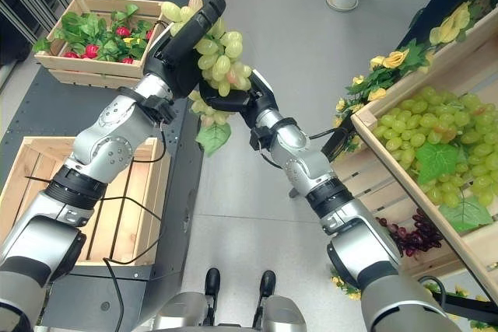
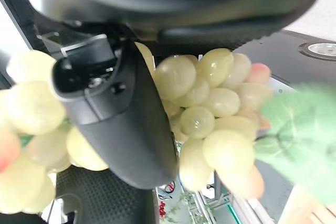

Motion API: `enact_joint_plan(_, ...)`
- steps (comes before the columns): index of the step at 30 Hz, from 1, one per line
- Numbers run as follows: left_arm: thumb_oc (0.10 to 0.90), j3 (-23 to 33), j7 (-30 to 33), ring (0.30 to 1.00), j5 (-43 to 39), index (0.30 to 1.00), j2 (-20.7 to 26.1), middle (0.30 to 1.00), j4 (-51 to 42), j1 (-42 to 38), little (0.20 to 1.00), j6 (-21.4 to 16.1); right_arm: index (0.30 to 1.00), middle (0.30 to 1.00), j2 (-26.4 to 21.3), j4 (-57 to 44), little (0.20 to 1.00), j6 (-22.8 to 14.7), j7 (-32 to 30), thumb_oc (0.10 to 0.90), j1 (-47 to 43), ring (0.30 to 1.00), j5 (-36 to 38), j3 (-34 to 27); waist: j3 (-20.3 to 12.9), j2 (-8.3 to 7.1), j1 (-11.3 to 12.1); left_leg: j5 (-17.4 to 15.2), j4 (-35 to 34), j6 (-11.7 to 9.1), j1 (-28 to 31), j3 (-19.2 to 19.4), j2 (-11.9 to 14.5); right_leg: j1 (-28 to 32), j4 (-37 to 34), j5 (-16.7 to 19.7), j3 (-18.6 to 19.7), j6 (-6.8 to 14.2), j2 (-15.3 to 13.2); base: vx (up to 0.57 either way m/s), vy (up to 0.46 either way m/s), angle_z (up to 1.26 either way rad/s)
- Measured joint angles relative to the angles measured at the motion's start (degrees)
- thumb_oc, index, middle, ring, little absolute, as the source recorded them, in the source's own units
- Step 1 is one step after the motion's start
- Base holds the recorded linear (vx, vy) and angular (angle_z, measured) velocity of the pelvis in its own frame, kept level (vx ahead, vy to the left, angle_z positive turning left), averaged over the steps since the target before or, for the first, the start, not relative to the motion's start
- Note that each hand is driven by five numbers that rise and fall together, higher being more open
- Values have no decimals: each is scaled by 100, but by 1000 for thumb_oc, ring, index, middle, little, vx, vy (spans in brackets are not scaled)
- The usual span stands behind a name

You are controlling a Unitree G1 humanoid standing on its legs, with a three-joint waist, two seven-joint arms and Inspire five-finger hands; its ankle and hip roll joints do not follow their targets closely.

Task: Pick up the fruits from the basket on one side to the basket on the other side

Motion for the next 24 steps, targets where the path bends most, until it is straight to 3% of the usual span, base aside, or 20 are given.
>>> enact_joint_plan(7,400,-1,-24,300,2,300,-3,300,15,-37,300,-4,300,300,-9,-5,300,-78,-62,400,1,300,-3,-5,0,2,-58,0,-8,0,0,10,-2,-15,0,0,17,0,1,0,0,0)
enact_joint_plan(8,417,-1,-21,326,4,326,-3,326,63,-60,326,-6,300,300,-9,-5,300,-78,-62,400,6,300,-3,-5,0,2,-75,0,-8,0,0,14,-2,-17,0,0,21,0,3,0,0,0)
enact_joint_plan(9,544,-1,-21,516,4,516,-4,516,91,-73,516,-7,300,300,-9,-5,300,-78,-62,400,9,300,-3,-5,-1,3,-85,0,-8,0,0,17,-3,-18,0,0,22,0,3,0,0,0)
enact_joint_plan(10,800,-1,-23,900,9,900,-4,900,122,-86,900,-12,300,300,-10,-4,300,-78,-62,400,10,300,-3,-5,-1,3,-97,0,-8,0,1,22,-4,-20,0,0,29,0,3,0,0,0)
enact_joint_plan(16,800,60,195,900,49,900,-5,900,1061,-189,900,-179,300,300,-45,-86,300,-112,-16,400,35,300,-53,-7,-18,32,-157,0,-18,0,29,126,1,-40,0,5,144,7,10,-4,10,-8)
enact_joint_plan(24,800,563,516,900,245,900,16,900,1852,-76,900,-379,300,300,-492,-209,300,-115,256,400,586,300,-506,-267,-22,39,-190,0,-60,0,30,186,21,-92,0,9,208,14,36,-4,5,-4)
